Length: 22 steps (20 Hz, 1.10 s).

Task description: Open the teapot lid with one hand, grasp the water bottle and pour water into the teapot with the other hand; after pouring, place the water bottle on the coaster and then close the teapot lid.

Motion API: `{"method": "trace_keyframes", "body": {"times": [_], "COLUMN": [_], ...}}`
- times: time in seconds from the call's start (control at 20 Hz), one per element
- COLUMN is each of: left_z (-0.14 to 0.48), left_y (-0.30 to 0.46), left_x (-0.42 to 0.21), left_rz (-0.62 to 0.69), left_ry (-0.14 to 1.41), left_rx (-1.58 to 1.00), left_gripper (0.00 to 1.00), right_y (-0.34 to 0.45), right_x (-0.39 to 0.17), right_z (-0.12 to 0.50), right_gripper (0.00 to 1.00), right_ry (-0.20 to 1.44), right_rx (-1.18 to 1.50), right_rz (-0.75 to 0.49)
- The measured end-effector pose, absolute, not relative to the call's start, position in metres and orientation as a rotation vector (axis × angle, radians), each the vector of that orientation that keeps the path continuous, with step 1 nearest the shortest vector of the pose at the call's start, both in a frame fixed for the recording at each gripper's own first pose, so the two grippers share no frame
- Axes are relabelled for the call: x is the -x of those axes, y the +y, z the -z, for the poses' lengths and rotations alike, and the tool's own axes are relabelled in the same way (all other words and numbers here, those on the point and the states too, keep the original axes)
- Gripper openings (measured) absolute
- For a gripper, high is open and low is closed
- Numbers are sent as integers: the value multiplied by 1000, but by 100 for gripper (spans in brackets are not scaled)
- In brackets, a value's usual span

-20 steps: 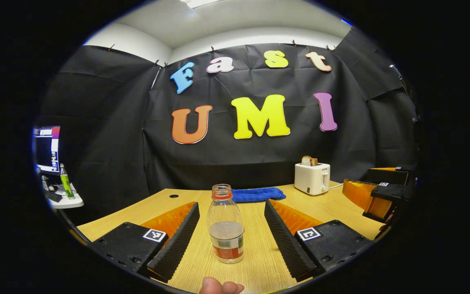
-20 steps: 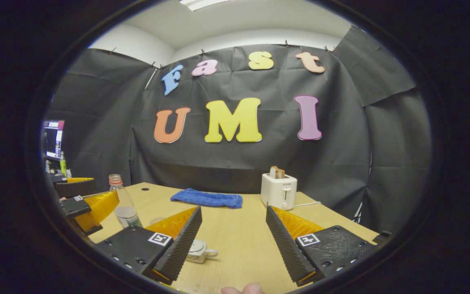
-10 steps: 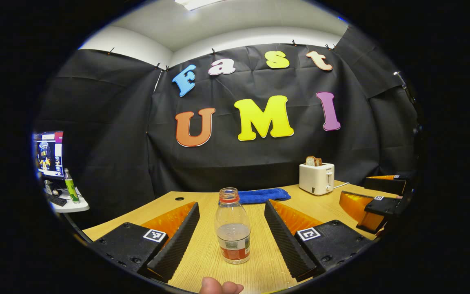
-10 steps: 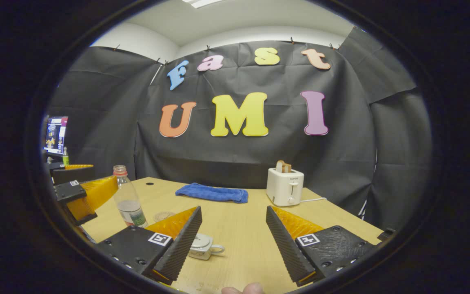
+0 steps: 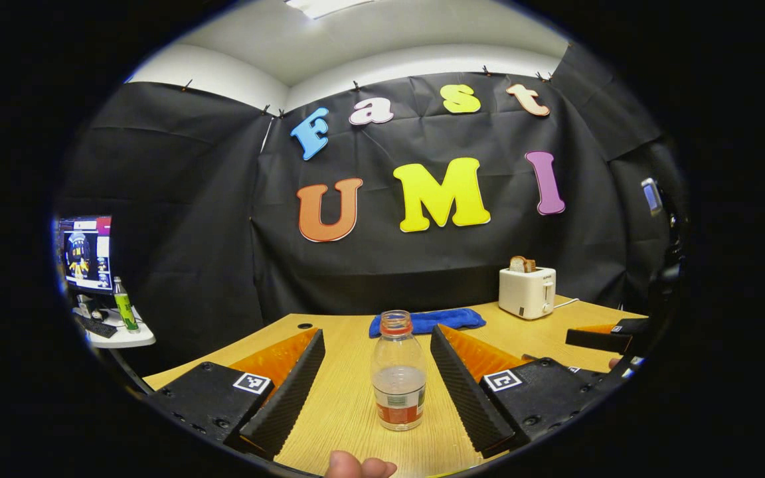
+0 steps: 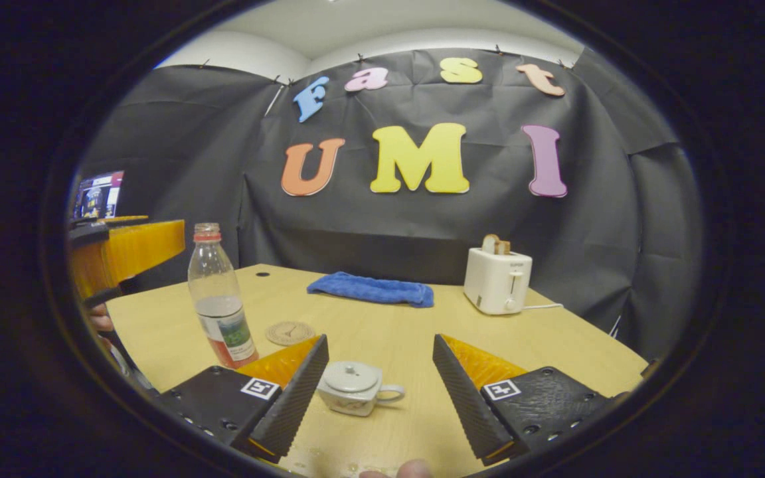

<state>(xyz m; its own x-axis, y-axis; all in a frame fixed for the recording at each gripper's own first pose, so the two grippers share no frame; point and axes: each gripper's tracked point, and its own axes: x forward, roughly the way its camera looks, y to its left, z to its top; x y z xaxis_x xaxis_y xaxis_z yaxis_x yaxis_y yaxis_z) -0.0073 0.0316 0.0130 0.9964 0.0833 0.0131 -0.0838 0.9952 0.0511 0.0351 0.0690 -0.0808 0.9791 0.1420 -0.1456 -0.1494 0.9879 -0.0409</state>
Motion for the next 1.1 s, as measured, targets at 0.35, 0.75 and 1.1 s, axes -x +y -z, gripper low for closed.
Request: {"method": "trace_keyframes", "body": {"times": [0.35, 0.75, 1.1], "left_z": [-11, -9, -9], "left_y": [43, 52, 56], "left_x": [5, 5, 4], "left_rz": [-104, -123, -124], "left_ry": [-3, 6, 7], "left_rx": [-44, -35, -27], "left_gripper": [100, 100, 100], "right_y": [83, 94, 96], "right_x": [-61, -73, -75], "right_z": [105, 113, 120], "right_gripper": [96, 57, 5], "right_ry": [194, 215, 235], "right_rx": [68, 90, 54], "right_rz": [-169, -189, -211]}}
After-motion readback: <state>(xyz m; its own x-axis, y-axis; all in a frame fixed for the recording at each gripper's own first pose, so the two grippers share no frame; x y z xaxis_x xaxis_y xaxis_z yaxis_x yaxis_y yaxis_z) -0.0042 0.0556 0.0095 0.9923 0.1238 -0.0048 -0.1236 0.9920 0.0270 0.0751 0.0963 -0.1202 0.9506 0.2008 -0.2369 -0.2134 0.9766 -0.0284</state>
